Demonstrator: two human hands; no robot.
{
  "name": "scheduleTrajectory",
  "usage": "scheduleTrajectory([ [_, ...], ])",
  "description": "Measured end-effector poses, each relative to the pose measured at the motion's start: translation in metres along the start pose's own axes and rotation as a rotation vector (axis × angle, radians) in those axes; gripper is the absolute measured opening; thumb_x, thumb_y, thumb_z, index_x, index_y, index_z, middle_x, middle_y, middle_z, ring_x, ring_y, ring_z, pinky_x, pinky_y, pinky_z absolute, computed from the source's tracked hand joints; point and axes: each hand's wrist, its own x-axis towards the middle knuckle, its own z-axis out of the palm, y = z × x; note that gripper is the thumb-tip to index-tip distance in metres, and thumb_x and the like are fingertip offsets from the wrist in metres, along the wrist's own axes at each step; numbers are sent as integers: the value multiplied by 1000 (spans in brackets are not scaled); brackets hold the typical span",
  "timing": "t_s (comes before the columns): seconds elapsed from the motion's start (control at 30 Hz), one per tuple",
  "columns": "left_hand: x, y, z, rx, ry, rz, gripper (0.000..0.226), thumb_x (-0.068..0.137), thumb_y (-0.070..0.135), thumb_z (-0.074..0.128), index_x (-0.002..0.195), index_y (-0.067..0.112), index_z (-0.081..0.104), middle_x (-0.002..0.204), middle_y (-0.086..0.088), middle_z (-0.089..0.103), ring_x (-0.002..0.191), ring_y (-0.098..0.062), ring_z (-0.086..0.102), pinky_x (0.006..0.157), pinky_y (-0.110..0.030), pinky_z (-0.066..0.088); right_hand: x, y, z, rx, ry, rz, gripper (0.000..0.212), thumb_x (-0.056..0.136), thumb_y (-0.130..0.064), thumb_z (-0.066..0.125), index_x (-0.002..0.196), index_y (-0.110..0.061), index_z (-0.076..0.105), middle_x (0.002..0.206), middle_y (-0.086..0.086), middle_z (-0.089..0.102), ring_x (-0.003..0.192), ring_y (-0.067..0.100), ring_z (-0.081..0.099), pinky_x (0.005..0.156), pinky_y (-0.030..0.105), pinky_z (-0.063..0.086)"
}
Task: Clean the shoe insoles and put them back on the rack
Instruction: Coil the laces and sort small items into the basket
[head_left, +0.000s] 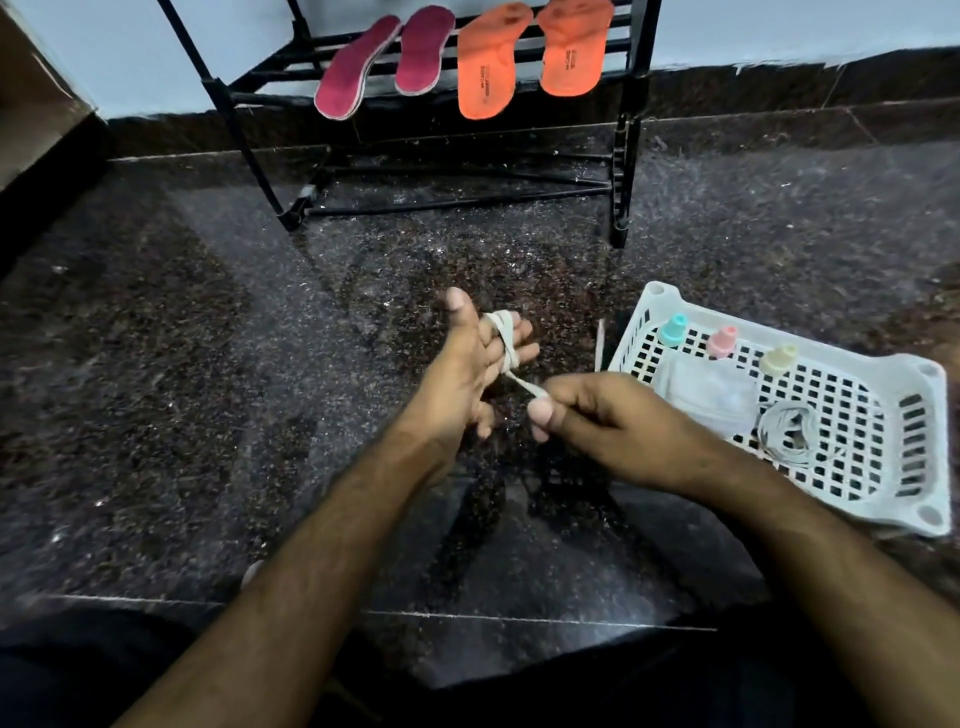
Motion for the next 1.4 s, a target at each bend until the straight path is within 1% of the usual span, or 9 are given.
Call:
scheduleTrajectory([
  [0.23, -14, 11, 9, -85, -373, -117, 112, 89, 78, -5, 96, -2, 74, 70, -18, 71, 40, -14, 56, 33, -22, 14, 2, 14, -20, 86, 479, 67, 42, 96, -53, 52, 81, -15, 62, 66, 16, 64, 54, 29, 58, 53, 38, 47],
  [0.43, -6, 10, -2, -197, -100, 12, 100, 92, 76, -3, 146, 6, 45, 140, -7, 61, 125, -14, 60, 45, -29, 46, 0, 9, -2, -40, -6, 64, 29, 102, -35, 50, 85, -18, 67, 59, -20, 53, 57, -2, 47, 57, 17, 36],
  [0.53, -8, 5, 6, 232, -1, -96, 95, 95, 68, -8, 116, 14, 67, 109, -5, 75, 91, -8, 72, 70, -54, 54, -1, -1, -2, 35, 5, 11, 27, 103, -28, 51, 86, -14, 66, 63, -12, 60, 60, -1, 51, 57, 24, 42],
  [0.67, -15, 8, 13, 71, -191, -168, 111, 91, 75, -6, 68, -5, 66, 44, -7, 53, 32, -12, 41, 39, -18, 25, 1, 5, -15, 119, 353, 1, 31, 101, -38, 53, 79, -19, 64, 69, 15, 62, 60, 32, 61, 56, 43, 47],
  [0.77, -15, 10, 9, -244, -212, -68, 103, 92, 78, 2, 68, 5, 70, 48, -4, 55, 36, -11, 43, 42, -24, 20, 3, 15, -16, 84, 327, 40, 30, 101, -42, 51, 81, -25, 64, 66, 0, 59, 58, 20, 59, 59, 35, 44],
  [0.93, -4, 5, 0, -232, -1, 52, 92, 95, 73, 6, 132, 6, 57, 122, -10, 71, 114, -21, 67, 66, -36, 53, -1, 11, 0, -62, 3, 29, 20, 102, -32, 53, 91, -22, 67, 72, -8, 61, 68, 8, 56, 66, 33, 48],
  [1.1, -9, -3, 17, 345, -12, 54, 84, 100, 64, 17, 71, 7, 71, 57, -12, 66, 50, -22, 60, 55, -28, 46, -2, 0, -9, 36, 211, -18, 22, 100, -31, 58, 84, -18, 66, 74, -3, 68, 69, 17, 63, 69, 35, 50],
  [1.23, -13, 1, 25, 119, -56, 32, 68, 104, 55, 36, 53, 12, 50, 39, 2, 36, 38, -15, 29, 46, -28, 24, 0, 13, -18, 59, 392, 50, 24, 99, -39, 57, 83, -22, 66, 69, 1, 66, 61, 23, 65, 59, 31, 46],
  [1.4, -9, 3, 15, -392, 21, 4, 46, 102, 49, 43, 67, 21, 51, 48, 6, 42, 41, -7, 38, 39, -22, 21, 0, 10, -3, -21, 205, 92, 16, 97, -37, 60, 91, -26, 70, 81, -9, 71, 75, 12, 66, 73, 36, 52],
])
